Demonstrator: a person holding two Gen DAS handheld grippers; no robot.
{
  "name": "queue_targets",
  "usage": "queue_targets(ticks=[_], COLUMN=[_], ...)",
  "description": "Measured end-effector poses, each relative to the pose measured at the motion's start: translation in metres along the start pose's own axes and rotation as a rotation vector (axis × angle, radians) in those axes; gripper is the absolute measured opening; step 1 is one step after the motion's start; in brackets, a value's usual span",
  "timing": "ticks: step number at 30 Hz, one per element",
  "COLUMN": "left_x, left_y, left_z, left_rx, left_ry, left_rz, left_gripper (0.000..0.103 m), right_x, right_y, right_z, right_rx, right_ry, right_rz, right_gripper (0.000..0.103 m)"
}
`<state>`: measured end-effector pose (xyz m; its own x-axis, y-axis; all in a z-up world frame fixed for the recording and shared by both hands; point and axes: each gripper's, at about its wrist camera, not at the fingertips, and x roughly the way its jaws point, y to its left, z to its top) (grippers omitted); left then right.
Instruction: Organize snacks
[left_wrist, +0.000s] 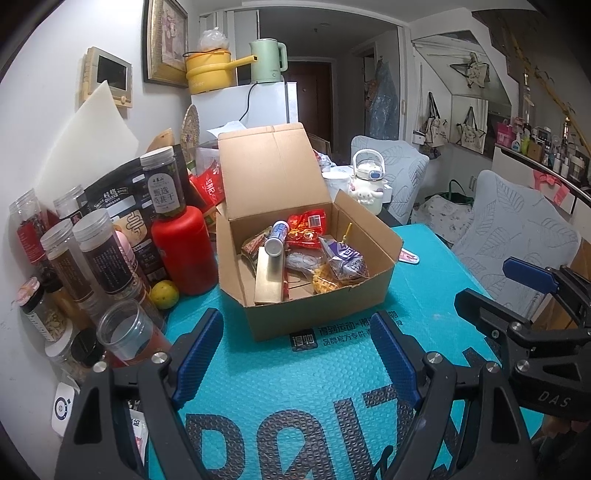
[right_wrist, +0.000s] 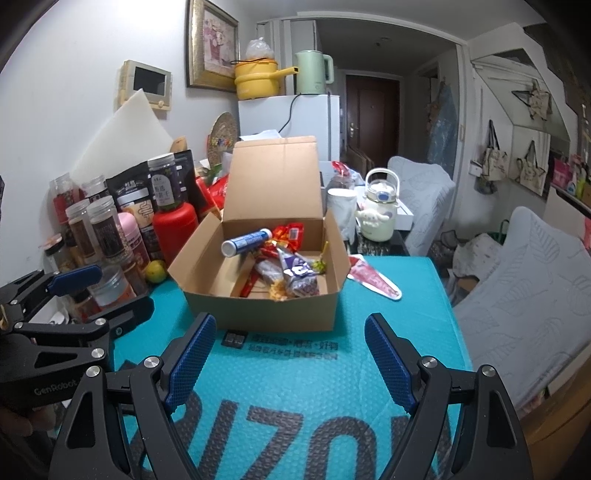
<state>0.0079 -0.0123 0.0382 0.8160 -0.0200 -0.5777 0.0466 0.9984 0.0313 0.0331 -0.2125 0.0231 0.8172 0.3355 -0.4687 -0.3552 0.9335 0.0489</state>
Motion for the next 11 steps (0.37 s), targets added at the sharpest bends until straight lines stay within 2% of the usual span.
queue_targets(ticks=[4, 11], left_x=[0.0015, 0.0059], left_y=[-0.002, 0.0008], left_z=[-0.0016, -0.0028], left_rx=[-0.001, -0.017], left_ry=[0.009, 0.014], left_rz=[-0.028, -0.031], left_gripper=[0.082, 0.082], right_x=[0.0016, 0.0035], right_y=[-0.0021, -0.0043], right_z=[-0.001, -0.0035], right_rx=[0.006, 0.015], right_ry=[0.014, 0.022], right_rz=[-0.004, -0.009], right_gripper=[0.084, 0.084])
